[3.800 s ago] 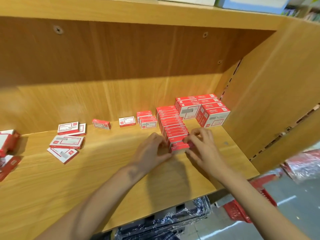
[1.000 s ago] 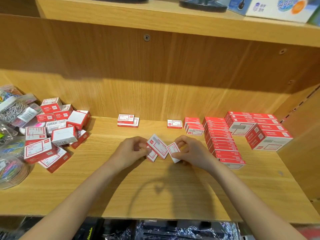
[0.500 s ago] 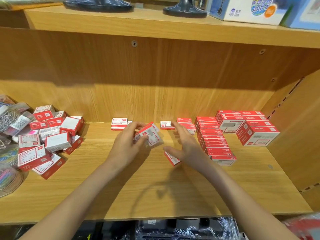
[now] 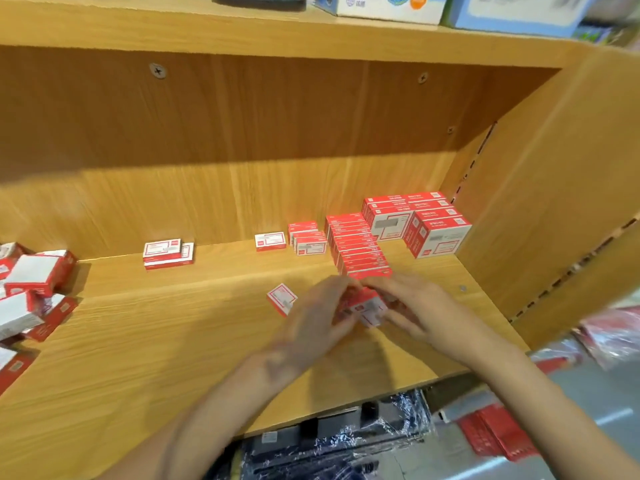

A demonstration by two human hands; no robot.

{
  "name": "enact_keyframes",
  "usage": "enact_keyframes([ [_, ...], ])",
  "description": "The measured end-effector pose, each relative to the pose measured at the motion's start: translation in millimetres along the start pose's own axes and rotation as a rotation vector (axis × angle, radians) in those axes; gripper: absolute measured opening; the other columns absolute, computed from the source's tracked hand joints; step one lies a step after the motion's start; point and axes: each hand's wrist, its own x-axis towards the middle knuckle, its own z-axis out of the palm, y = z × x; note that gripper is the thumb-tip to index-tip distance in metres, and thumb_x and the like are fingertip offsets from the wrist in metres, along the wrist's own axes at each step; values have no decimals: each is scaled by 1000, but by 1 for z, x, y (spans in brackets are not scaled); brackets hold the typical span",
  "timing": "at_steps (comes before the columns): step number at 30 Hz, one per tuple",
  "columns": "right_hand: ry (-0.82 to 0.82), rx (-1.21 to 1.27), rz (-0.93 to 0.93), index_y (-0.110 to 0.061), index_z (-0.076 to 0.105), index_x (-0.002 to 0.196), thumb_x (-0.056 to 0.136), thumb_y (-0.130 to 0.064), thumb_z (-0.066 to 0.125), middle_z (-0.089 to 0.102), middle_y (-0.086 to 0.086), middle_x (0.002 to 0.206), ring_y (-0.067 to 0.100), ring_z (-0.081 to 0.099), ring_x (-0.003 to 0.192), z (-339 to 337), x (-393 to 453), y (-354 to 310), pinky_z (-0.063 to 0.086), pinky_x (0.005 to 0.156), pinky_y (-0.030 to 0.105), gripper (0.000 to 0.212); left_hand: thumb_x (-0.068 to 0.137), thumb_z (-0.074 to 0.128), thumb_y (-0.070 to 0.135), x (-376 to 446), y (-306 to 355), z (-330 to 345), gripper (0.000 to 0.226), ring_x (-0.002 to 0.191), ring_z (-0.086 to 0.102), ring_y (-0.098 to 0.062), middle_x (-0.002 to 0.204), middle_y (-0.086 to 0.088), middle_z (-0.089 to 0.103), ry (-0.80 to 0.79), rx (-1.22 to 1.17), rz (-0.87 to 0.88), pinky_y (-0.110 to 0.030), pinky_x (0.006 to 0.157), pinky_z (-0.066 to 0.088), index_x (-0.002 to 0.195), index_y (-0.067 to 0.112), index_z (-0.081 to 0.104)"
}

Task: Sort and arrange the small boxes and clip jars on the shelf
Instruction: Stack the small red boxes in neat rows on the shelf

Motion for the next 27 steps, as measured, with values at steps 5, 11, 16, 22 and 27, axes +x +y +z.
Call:
enact_keyframes([
  [5, 94, -73, 109, -24, 42, 131, 91, -39, 41, 58, 3, 116, 19, 55, 103, 18, -25, 9, 51, 83, 34, 42, 81, 69, 19, 1, -2, 22, 30, 92, 56, -13, 103, 1, 58, -11, -1, -82, -27, 81, 45, 108, 12, 58],
  [11, 214, -159, 189, -13, 53, 124, 89, -30, 46, 54, 8, 103, 14, 44, 94, 42, -39, 22, 50, 72, 31, 40, 80, 69, 25, 2, 0, 25, 34, 95, 49, -7, 107, 0, 58, -34, 80, -147, -15, 80, 35, 110, 13, 58],
  [16, 176, 111, 238, -17, 43, 131, 88, -17, 55, 40, -8, 113, 4, 47, 94, 36, -32, 15, 47, 84, 25, 44, 81, 68, 24, 1, -5, 25, 37, 95, 49, -10, 106, 2, 49, -44, 201, -219, -11, 77, 28, 115, 15, 56],
  [22, 252, 260, 387, -20, 35, 135, 76, -20, 73, 33, -12, 117, 1, 50, 91, 34, -25, 9, 50, 85, 23, 69, 74, 74, 8, 7, 0, 24, 44, 68, 55, -9, 98, 4, 45, 53, -123, -401, -21, 66, 52, 104, 23, 46],
  [27, 298, 209, 443, -18, 45, 133, 83, -18, 67, 60, -3, 116, 0, 51, 91, 30, -12, 10, 41, 84, 6, 55, 74, 75, 16, 16, 2, 26, 41, 64, 56, -9, 80, 4, 57, 22, -110, -444, -29, 66, 51, 100, 21, 44],
])
